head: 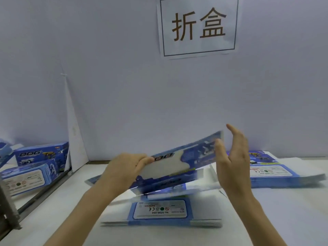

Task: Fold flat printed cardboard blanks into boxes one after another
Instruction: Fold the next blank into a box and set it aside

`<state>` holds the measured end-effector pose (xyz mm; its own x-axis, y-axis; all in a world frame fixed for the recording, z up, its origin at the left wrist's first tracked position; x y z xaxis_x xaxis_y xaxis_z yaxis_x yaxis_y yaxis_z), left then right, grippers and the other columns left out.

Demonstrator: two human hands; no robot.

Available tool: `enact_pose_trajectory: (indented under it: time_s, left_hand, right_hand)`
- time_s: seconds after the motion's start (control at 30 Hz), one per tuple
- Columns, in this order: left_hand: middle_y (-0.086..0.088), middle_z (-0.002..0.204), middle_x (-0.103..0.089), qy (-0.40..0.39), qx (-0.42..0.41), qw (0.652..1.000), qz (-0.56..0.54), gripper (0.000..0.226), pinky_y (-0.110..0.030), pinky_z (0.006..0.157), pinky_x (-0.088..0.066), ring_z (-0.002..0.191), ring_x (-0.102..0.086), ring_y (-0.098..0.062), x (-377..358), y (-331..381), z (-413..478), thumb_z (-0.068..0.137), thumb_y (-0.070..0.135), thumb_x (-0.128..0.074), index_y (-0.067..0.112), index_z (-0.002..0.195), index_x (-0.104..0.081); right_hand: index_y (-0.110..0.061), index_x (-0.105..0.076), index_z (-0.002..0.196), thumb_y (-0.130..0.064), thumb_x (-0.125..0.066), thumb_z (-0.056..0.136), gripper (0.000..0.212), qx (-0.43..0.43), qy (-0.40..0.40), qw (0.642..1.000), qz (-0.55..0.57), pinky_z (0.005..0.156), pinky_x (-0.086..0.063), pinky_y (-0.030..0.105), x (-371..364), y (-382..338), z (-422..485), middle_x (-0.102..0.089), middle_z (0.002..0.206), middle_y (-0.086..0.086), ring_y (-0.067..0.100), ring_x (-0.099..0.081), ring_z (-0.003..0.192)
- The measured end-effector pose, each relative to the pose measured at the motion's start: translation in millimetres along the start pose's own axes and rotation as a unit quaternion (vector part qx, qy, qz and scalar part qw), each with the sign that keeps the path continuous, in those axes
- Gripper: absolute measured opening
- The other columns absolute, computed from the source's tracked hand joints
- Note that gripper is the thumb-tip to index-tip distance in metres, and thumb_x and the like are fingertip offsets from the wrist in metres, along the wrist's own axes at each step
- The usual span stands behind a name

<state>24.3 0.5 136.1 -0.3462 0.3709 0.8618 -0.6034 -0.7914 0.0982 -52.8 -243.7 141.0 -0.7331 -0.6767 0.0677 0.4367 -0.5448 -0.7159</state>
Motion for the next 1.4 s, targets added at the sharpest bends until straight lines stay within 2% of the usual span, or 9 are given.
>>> enact_pose_trajectory:
  time_s: [0.2,0.37,0.6,0.73,0.97,1.03,1.1,1.2,1.4]
  left_hand:
    - [0.002,0.071,-0.065,0.295,0.134,0.880,-0.347,0.037,-0.010,0.050,-0.040,0.062,-0.058,-0.014,43,-1,0,0.091,0.045,-0.040,0.017,0.090,-0.064]
    - [0.020,0.110,-0.059,0.236,0.191,0.805,-0.510,0.041,-0.003,0.052,-0.046,0.095,-0.061,0.008,11,17,-1,0.093,0.034,-0.044,0.040,0.133,-0.044]
    - [0.009,0.145,-0.041,0.190,0.191,0.799,-0.537,0.075,-0.047,0.103,-0.045,0.133,-0.040,-0.016,-2,36,-1,0.077,0.053,-0.043,0.043,0.148,-0.021]
    - [0.012,0.148,-0.038,0.195,0.199,0.804,-0.525,0.076,-0.039,0.108,-0.040,0.130,-0.041,-0.004,0,29,-5,0.077,0.060,-0.037,0.045,0.149,-0.018]
    - [0.027,0.142,-0.040,0.167,0.177,0.808,-0.536,0.068,-0.022,0.100,-0.045,0.127,-0.044,0.004,-15,48,-4,0.077,0.065,-0.037,0.054,0.143,-0.025]
    - [0.025,0.132,-0.048,0.149,0.177,0.809,-0.540,0.057,-0.007,0.079,-0.047,0.112,-0.052,0.012,-16,46,-3,0.079,0.058,-0.036,0.054,0.136,-0.032]
    - [0.024,0.120,-0.061,0.138,0.175,0.797,-0.561,0.048,-0.013,0.076,-0.048,0.102,-0.059,0.013,-9,36,-4,0.081,0.054,-0.044,0.056,0.128,-0.035]
    - [0.009,0.113,-0.069,0.056,0.153,0.756,-0.634,0.089,-0.035,0.080,-0.055,0.102,-0.068,-0.013,-8,29,-9,0.058,0.058,-0.083,0.047,0.134,-0.038]
    - [0.000,0.105,-0.072,0.011,0.147,0.776,-0.613,0.109,-0.034,0.074,-0.058,0.095,-0.071,-0.023,-13,34,-10,0.020,0.065,-0.088,0.029,0.117,-0.054]
  right_hand:
    - [-0.021,-0.024,0.151,-0.029,-0.046,0.100,0.057,-0.133,-0.133,0.982,0.022,0.115,-0.024,0.029,-30,20,-10,-0.029,0.155,-0.001,0.011,-0.029,0.140]
    - [-0.029,-0.052,0.117,-0.020,-0.054,0.096,0.023,-0.176,-0.144,0.956,0.186,0.059,-0.049,0.008,-35,18,-10,-0.065,0.108,-0.007,-0.009,-0.063,0.082]
    - [-0.038,-0.042,0.132,-0.046,-0.069,0.080,0.059,-0.127,-0.147,0.953,0.233,0.065,-0.055,0.017,-25,7,-6,-0.061,0.116,-0.012,-0.001,-0.063,0.101]
    - [-0.043,-0.042,0.129,-0.046,-0.059,0.070,0.062,-0.146,-0.190,0.934,0.264,0.074,-0.056,0.018,-34,7,-10,-0.062,0.114,-0.017,0.000,-0.064,0.101]
    - [-0.027,-0.042,0.137,-0.059,-0.072,0.070,0.079,-0.192,-0.328,0.891,0.250,0.069,-0.051,0.008,-67,-4,-36,-0.070,0.102,-0.026,-0.009,-0.065,0.090]
    - [-0.032,-0.056,0.122,-0.053,-0.070,0.066,0.061,-0.193,-0.357,0.878,0.252,0.071,-0.057,0.024,-60,-4,-39,-0.073,0.096,-0.016,0.012,-0.069,0.091]
    - [-0.028,-0.068,0.103,-0.040,-0.069,0.057,0.047,-0.181,-0.378,0.864,0.278,0.068,-0.057,0.042,-48,-1,-31,-0.073,0.090,-0.003,0.032,-0.067,0.080]
    - [-0.012,-0.055,0.062,-0.026,-0.068,0.037,0.031,-0.251,-0.358,0.860,0.263,0.042,-0.043,0.022,-33,14,-24,-0.051,0.050,-0.005,0.012,-0.051,0.041]
    - [-0.016,-0.051,0.080,-0.044,-0.082,0.054,0.050,-0.278,-0.338,0.868,0.236,0.041,-0.044,0.015,-24,18,-17,-0.060,0.047,-0.010,0.003,-0.059,0.042]
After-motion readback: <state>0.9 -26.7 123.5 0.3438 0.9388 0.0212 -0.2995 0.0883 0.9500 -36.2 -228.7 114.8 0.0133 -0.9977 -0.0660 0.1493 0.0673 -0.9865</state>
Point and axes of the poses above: each hand's wrist, its own z-axis towards the middle knuckle, its own x-axis out of the back of the hand, y = z × x, the point moved 6 cm from there along z, towards the middle knuckle
